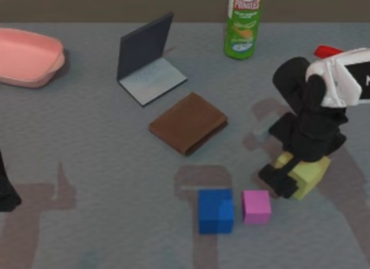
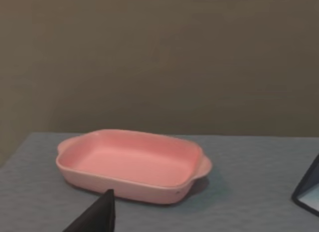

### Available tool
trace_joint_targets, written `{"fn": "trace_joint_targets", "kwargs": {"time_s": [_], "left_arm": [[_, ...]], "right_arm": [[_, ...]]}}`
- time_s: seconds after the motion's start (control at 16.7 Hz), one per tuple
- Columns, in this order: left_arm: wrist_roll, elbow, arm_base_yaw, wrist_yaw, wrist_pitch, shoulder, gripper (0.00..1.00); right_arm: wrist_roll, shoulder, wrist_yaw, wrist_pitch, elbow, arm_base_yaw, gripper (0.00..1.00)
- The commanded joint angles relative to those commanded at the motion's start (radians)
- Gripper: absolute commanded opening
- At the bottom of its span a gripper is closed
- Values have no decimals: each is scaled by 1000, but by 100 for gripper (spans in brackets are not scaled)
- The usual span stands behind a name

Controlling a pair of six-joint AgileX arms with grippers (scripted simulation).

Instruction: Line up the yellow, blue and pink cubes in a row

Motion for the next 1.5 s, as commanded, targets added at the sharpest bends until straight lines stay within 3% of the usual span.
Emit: {"fn": "trace_joint_targets", "kwargs": {"time_s": [0.06, 0.84, 1.5], "left_arm": [[0, 0, 0, 0, 0, 0, 100], [0, 0, 0, 0, 0, 0, 100], [0, 0, 0, 0, 0, 0, 100]], "right_arm": [[0, 0, 0, 0, 0, 0, 100], [0, 0, 0, 0, 0, 0, 2], [4, -19, -3, -23, 13, 1, 0]]}}
